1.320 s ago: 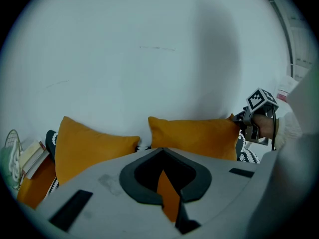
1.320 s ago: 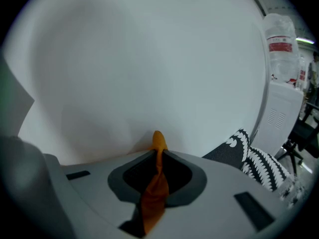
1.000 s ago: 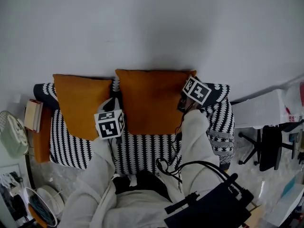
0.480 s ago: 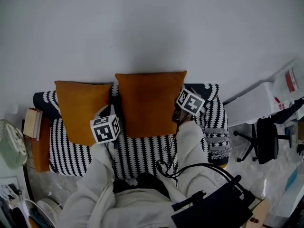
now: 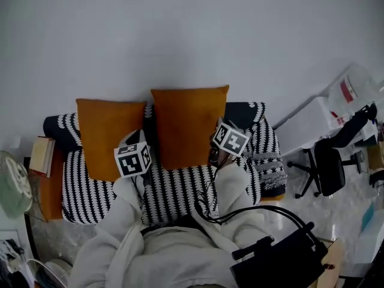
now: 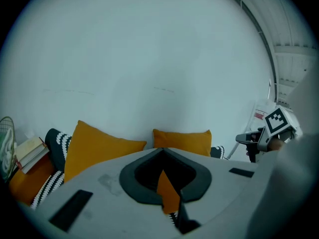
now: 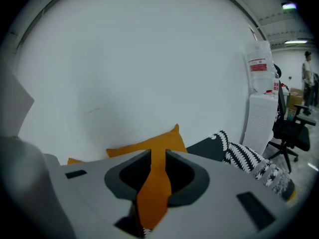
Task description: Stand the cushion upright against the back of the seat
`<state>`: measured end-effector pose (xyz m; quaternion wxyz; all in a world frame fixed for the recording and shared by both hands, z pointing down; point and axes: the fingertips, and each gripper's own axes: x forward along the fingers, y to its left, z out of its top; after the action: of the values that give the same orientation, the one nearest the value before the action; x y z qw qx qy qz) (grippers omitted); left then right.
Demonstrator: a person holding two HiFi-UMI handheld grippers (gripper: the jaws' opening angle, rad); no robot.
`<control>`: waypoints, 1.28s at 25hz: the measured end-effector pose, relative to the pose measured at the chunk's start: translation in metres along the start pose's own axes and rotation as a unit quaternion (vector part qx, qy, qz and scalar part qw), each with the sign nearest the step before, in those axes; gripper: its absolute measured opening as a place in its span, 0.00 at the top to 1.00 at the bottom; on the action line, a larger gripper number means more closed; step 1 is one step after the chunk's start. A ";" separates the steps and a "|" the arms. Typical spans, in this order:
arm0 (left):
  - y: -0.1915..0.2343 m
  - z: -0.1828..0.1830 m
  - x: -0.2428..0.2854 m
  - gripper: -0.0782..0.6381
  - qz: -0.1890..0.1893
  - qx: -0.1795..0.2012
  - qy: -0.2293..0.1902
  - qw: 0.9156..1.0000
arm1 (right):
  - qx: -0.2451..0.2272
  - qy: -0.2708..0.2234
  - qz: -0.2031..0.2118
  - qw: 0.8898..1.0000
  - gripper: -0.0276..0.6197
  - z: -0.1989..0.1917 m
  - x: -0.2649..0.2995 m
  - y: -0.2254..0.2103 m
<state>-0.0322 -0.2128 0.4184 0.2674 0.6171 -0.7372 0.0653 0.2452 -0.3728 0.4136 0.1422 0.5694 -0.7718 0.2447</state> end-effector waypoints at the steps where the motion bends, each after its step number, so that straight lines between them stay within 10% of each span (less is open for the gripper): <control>1: 0.001 -0.002 -0.007 0.88 -0.006 -0.001 -0.001 1.000 | -0.001 0.001 0.007 1.000 0.74 -0.004 -0.008 0.007; 13: 0.049 -0.044 -0.100 0.88 -0.026 -0.022 -0.004 0.999 | 0.000 -0.003 0.048 0.999 0.86 -0.075 -0.108 0.077; 32: 0.002 -0.071 -0.131 0.88 -0.057 -0.007 0.000 0.998 | -0.026 0.052 0.075 0.996 0.86 -0.144 -0.163 0.085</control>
<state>0.0011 -0.0678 0.4169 0.2748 0.6562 -0.7014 0.0444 0.2066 -0.1440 0.4348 0.1776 0.4927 -0.8100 0.2639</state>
